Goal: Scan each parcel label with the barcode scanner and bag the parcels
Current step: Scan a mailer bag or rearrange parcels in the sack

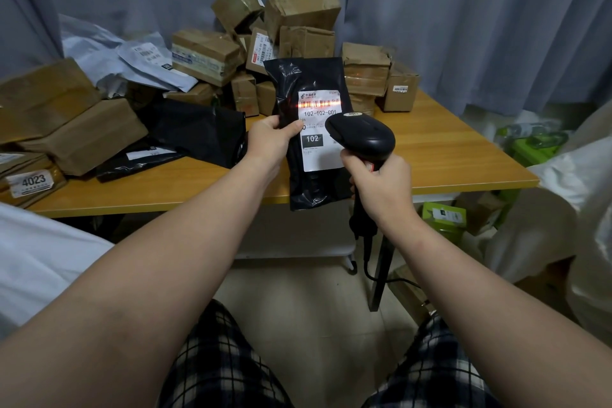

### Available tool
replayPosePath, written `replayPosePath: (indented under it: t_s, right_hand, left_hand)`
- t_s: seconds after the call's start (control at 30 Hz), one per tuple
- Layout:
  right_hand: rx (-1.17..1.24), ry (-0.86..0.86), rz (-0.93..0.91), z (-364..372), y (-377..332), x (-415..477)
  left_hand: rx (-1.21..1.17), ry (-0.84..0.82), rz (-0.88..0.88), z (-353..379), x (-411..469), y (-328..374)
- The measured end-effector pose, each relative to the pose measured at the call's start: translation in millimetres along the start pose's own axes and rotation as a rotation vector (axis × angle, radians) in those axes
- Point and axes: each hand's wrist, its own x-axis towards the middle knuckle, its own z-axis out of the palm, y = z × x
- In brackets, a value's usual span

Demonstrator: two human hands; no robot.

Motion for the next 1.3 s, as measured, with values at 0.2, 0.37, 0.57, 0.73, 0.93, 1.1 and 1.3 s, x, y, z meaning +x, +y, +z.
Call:
replayPosePath:
  t_s: [0.2, 0.37, 0.57, 0.73, 0.93, 1.1, 1.3]
  right_hand:
    - [0.027, -0.023, -0.001, 0.4, 1.3, -2.6]
    - [0.03, -0.015, -0.03, 0.3, 2.1, -6.8]
    - [0.023, 0.005, -0.028, 2.0, 2.7, -16.6]
    - [0.006, 0.039, -0.07, 4.4, 8.5, -29.3]
    - [0.007, 0.035, -0.075, 6.0, 8.8, -33.9]
    - [0.058, 0.019, -0.048, 8.3, 2.9, -30.7]
    - [0.135, -0.059, -0.085, 26.9, -16.3, -34.2]
  left_hand:
    - [-0.013, 0.012, -0.018, -0.4, 0.6, -0.1]
    - [0.0, 0.021, -0.031, -1.5, 1.3, -2.0]
    - [-0.003, 0.024, -0.052, -3.3, 0.9, -1.3]
    - [-0.002, 0.032, -0.078, -4.8, 0.3, -2.0]
    - [-0.009, 0.05, -0.101, -5.7, -2.4, -1.7]
    - [-0.022, 0.04, -0.069, -9.8, -13.7, 5.0]
    - [0.015, 0.082, 0.135, -42.7, -48.3, 20.1]
